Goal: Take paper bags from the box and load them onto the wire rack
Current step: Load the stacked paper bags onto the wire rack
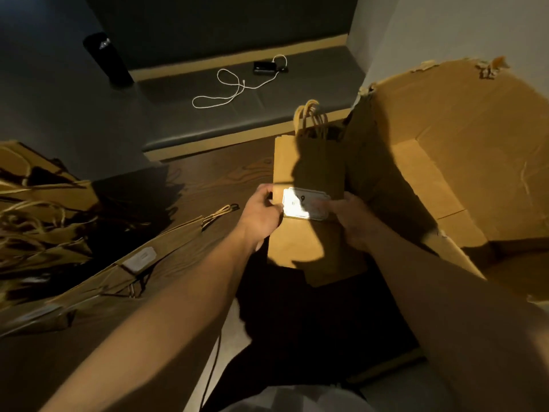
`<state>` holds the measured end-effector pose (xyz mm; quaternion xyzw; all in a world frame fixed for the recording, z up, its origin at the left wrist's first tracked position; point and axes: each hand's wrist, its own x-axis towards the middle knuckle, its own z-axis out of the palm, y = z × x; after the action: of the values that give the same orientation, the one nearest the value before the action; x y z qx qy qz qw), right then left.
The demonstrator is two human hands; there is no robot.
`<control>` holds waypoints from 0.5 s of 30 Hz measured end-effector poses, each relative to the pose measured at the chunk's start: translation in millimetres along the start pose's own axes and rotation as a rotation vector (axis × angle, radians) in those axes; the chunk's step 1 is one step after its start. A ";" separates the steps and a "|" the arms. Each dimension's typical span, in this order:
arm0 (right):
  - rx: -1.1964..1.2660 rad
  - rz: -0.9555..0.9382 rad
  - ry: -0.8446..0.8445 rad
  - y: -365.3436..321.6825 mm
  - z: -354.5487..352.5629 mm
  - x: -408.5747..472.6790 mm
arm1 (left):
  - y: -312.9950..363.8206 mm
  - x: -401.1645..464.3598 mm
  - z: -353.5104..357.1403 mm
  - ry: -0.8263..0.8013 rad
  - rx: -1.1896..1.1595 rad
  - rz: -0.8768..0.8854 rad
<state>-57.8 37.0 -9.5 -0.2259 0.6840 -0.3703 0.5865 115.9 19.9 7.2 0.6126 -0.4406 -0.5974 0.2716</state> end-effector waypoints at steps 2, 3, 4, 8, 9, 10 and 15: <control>0.050 0.023 -0.129 -8.6 6.4 -6.0 | 5.4 -1.4 -19.2 -0.003 0.076 0.032; 0.067 0.017 -0.147 -10.0 12.5 -7.3 | 6.5 -4.4 -29.8 0.013 0.192 0.058; 0.090 0.006 -0.153 -9.8 20.7 -9.3 | 6.6 -8.7 -42.0 0.055 0.350 0.092; 0.098 -0.029 -0.185 -0.5 61.2 -17.1 | -1.5 -28.8 -97.4 0.258 0.981 0.193; 0.110 -0.037 -0.209 1.7 69.0 -19.4 | -5.9 -30.8 -108.1 0.262 1.116 0.165; 0.122 -0.038 -0.240 3.2 77.5 -23.1 | -10.9 -34.5 -119.6 0.245 1.192 0.099; 0.222 0.040 -0.355 9.6 103.1 -32.4 | -21.6 -52.2 -158.0 0.215 1.210 -0.101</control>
<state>50.2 42.1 -0.2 -0.2081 0.5294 -0.3861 0.7262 279.3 44.4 36.3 0.7350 -0.6420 -0.1886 -0.1098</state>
